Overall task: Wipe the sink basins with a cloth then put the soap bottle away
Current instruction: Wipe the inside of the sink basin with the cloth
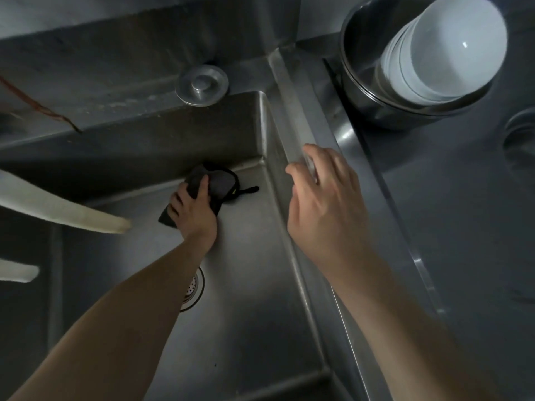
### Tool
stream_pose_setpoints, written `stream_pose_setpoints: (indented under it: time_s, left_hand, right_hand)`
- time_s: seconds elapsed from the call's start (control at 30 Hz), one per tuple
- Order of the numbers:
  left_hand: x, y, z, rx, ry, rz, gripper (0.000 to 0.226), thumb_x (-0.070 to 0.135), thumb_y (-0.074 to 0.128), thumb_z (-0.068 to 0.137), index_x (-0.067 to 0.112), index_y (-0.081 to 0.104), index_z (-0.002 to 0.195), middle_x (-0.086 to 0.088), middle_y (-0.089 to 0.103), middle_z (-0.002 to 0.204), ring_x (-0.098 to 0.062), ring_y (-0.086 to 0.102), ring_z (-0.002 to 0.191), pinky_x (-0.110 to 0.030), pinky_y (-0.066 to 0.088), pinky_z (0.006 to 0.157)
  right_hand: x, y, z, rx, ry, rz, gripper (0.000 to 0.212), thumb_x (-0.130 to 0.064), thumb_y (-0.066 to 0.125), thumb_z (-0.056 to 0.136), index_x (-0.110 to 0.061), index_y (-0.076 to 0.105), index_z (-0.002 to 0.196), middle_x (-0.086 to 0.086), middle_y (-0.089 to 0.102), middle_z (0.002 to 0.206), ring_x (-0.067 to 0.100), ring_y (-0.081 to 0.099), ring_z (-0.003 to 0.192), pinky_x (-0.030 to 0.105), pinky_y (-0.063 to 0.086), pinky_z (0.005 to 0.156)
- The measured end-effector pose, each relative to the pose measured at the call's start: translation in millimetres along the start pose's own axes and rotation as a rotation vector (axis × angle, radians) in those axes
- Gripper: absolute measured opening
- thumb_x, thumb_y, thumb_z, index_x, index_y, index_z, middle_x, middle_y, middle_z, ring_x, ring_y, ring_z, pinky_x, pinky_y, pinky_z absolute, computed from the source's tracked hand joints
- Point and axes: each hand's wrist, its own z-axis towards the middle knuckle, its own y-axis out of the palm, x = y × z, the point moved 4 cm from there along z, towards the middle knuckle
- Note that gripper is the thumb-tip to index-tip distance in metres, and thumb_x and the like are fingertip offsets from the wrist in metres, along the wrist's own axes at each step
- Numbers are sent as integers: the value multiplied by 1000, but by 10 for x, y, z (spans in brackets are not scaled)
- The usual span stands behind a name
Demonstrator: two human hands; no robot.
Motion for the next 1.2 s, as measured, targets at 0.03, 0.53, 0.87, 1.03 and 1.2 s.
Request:
stream_pose_setpoints:
  time_s: [0.03, 0.53, 0.87, 1.03, 1.2]
  left_hand:
    - [20, 26, 5, 15, -76, -62, 53, 27, 48, 101, 44, 35, 150, -15, 29, 153, -46, 30, 134, -61, 22, 112]
    - [1075, 167, -3, -34, -89, -266, 50, 30, 45, 102, 31, 40, 152, -10, 35, 156, -42, 33, 136, -52, 19, 116]
    - [950, 69, -111, -235, 457, -37, 44, 23, 47, 95, 30, 51, 138, -3, 35, 153, -38, 28, 137, -54, 20, 118]
    - [561, 141, -578, -190, 742, 20, 47, 17, 54, 89, 28, 57, 135, -5, 44, 149, -36, 35, 139, -56, 20, 121]
    - [761, -97, -345, -151, 504, -87, 48, 17, 48, 93, 31, 51, 138, 0, 48, 140, -32, 39, 128, -52, 29, 111]
  right_hand:
    - [4, -2, 2, 0, 1, 1, 27, -9, 53, 96, -12, 65, 120, 14, 52, 145, 33, 46, 137, 43, 38, 112]
    - [1, -1, -5, 7, -4, 22, 26, -10, 51, 95, -13, 65, 116, 12, 52, 145, 30, 45, 138, 41, 35, 114]
    - [3, -16, -3, 16, -1, 10, 26, -11, 53, 93, -13, 66, 115, 11, 54, 143, 31, 46, 135, 40, 35, 111]
    - [2, -32, 4, 5, -9, -18, 27, -10, 56, 91, -12, 65, 117, 11, 53, 142, 30, 46, 136, 38, 34, 111]
    - [1, -28, -2, 8, -6, -11, 27, -10, 56, 91, -13, 65, 117, 10, 54, 142, 30, 45, 136, 39, 34, 111]
